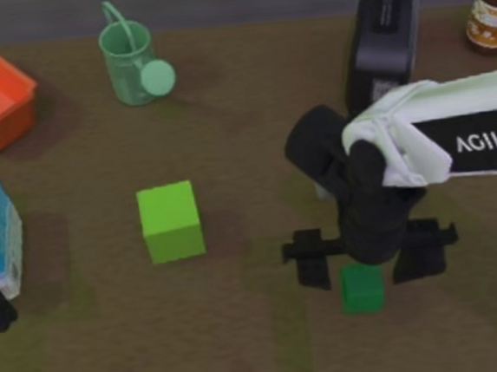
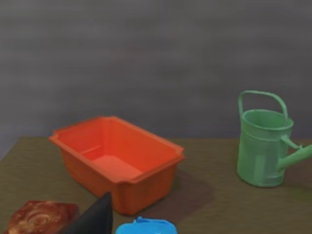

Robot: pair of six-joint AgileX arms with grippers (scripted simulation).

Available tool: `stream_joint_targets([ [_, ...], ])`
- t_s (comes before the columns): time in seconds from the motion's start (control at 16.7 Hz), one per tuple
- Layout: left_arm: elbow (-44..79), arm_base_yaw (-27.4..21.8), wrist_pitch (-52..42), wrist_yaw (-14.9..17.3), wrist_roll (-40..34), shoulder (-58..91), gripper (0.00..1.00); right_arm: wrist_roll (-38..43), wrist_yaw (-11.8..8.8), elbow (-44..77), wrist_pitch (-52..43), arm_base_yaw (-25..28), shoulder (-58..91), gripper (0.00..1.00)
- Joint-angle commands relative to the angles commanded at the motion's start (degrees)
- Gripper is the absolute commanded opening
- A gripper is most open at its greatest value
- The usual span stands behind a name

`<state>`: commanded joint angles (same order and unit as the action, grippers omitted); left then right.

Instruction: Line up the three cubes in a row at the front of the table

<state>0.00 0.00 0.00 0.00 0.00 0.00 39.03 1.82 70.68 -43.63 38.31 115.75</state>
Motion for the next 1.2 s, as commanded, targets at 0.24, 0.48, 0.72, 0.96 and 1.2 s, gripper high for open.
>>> stream_joint_targets([
  [0.24, 0.0, 0.0, 0.0, 0.0, 0.0, 0.0, 1.0, 0.0, 0.0, 0.0, 0.0, 0.0, 0.0, 1.0],
  [0.48, 0.0, 0.0, 0.0, 0.0, 0.0, 0.0, 1.0, 0.0, 0.0, 0.0, 0.0, -0.1, -0.1, 1.0],
  [0.72, 0.0, 0.0, 0.0, 0.0, 0.0, 0.0, 1.0, 0.1, 0.0, 2.7, -4.3, 0.3, -1.8, 1.0],
  [0.96, 0.0, 0.0, 0.0, 0.0, 0.0, 0.0, 1.0, 0.2, 0.0, 7.1, -13.0, 0.7, -5.5, 1.0],
  [1.2, 0.0, 0.0, 0.0, 0.0, 0.0, 0.0, 1.0, 0.2, 0.0, 8.0, -14.5, 0.8, -6.6, 1.0],
])
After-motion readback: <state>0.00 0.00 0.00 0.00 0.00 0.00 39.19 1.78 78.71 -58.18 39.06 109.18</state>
